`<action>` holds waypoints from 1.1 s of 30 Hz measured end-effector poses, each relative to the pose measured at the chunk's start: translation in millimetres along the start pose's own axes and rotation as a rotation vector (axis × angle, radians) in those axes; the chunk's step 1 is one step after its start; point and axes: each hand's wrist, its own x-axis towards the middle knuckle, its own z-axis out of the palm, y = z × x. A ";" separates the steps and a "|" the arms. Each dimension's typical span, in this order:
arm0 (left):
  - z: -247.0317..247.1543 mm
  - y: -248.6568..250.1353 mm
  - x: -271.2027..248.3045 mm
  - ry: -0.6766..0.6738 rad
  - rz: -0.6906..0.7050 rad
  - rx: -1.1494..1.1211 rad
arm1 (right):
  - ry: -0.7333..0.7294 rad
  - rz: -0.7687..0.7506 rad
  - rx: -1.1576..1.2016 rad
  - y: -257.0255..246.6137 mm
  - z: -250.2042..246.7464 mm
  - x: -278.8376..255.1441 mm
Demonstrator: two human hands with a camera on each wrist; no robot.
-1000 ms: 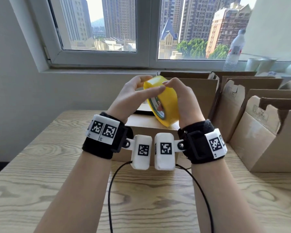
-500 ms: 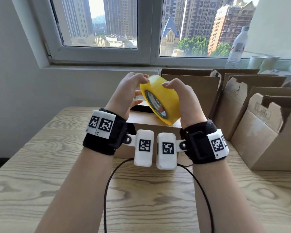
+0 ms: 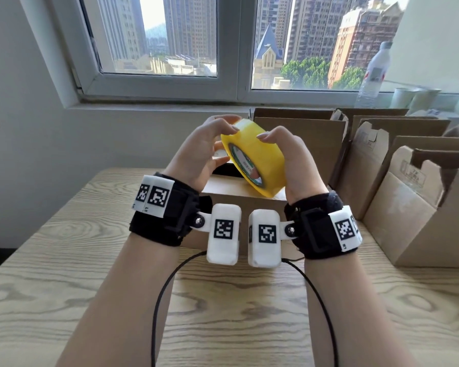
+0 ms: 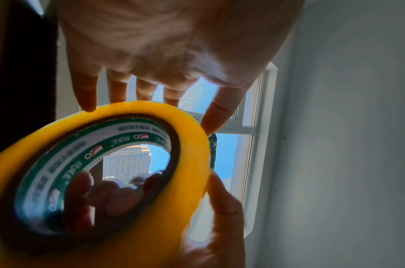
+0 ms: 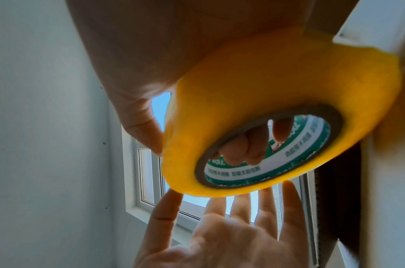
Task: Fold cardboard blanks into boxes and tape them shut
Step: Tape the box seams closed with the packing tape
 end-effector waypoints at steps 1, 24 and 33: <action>-1.1 -0.6 -0.9 -0.021 0.006 -0.017 | 0.000 -0.010 -0.017 0.0 0.6 -1.1; -13.4 10.0 1.5 -0.015 -0.060 0.154 | 0.130 -0.126 -0.142 -12.0 -1.2 25.0; -12.3 14.8 4.9 -0.097 -0.011 -0.024 | 0.048 -0.015 0.188 -12.0 5.7 33.2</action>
